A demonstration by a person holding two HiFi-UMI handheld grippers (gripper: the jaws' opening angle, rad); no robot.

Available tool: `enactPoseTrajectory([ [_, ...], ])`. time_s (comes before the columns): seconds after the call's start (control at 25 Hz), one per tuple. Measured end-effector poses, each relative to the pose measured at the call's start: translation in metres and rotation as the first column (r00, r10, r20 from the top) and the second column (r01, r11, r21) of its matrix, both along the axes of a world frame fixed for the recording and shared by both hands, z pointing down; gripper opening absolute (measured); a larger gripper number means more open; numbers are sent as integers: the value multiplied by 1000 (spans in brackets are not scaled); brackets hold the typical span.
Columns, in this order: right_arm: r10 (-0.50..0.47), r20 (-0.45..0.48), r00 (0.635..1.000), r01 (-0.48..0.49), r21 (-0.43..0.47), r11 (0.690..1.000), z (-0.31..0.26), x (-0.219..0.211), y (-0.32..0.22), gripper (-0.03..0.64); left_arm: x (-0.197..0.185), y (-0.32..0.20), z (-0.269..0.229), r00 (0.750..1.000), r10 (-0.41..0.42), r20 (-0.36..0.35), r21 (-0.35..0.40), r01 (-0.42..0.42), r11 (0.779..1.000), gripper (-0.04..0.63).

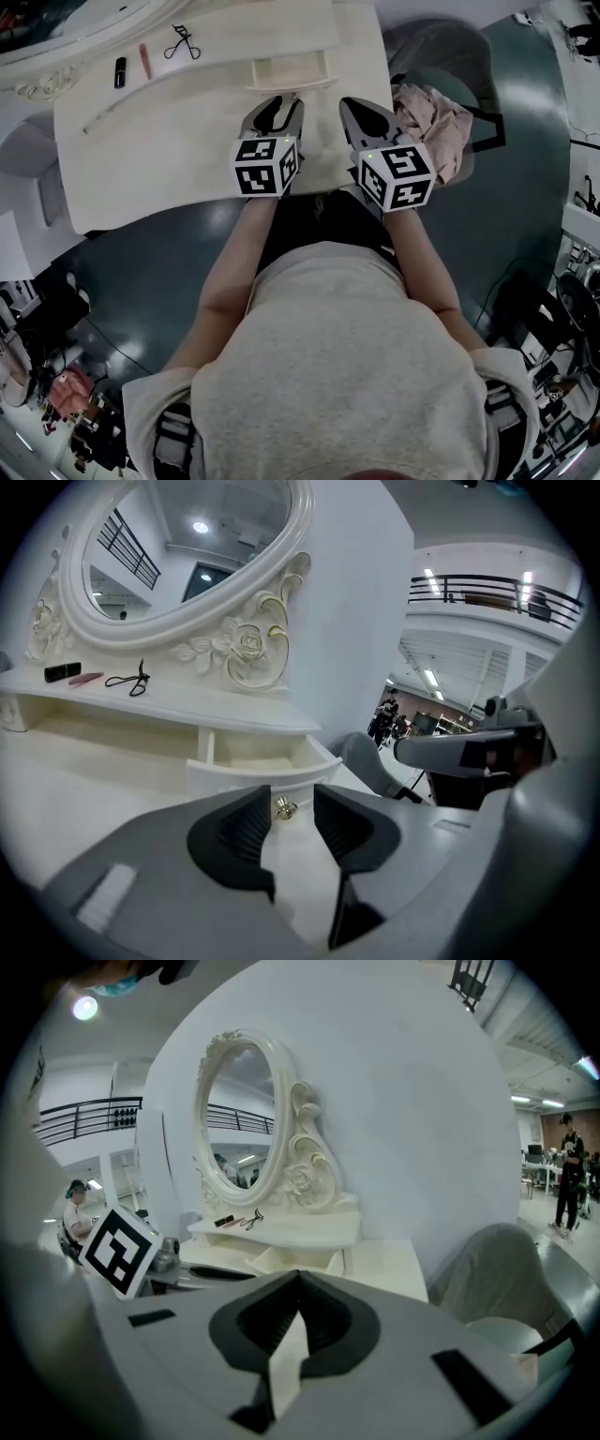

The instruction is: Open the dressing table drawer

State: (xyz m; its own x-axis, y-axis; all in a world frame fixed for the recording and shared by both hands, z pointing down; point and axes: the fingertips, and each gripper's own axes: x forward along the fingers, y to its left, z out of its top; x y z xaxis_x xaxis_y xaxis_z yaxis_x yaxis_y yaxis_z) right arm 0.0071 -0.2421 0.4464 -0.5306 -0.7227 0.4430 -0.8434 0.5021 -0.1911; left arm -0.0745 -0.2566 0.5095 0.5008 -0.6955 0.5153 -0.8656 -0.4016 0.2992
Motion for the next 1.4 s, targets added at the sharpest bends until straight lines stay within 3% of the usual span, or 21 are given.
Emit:
enactPoseTrajectory([
  [0.4,-136,-41,990,139,84,987,-47,-23,-21,8,-19,-9,-49,999,4,-43,104,1,995,113],
  [0.72,-279,-77,957,288,141,947,-79,-49,-24,8,-30,-15,-98,996,28,-79,216,-11,976,18],
  [0.88,-343,-95,934,355,163,921,-89,-61,-23,8,-32,-16,-115,995,48,-83,254,-25,967,11],
  [1.12,-389,-121,913,405,175,897,-96,-71,-22,8,-39,-15,-122,995,58,-85,275,-32,961,9],
  [1.4,-381,-79,921,389,172,905,-90,-86,-21,8,-42,-16,-114,996,50,-78,262,-28,965,9],
])
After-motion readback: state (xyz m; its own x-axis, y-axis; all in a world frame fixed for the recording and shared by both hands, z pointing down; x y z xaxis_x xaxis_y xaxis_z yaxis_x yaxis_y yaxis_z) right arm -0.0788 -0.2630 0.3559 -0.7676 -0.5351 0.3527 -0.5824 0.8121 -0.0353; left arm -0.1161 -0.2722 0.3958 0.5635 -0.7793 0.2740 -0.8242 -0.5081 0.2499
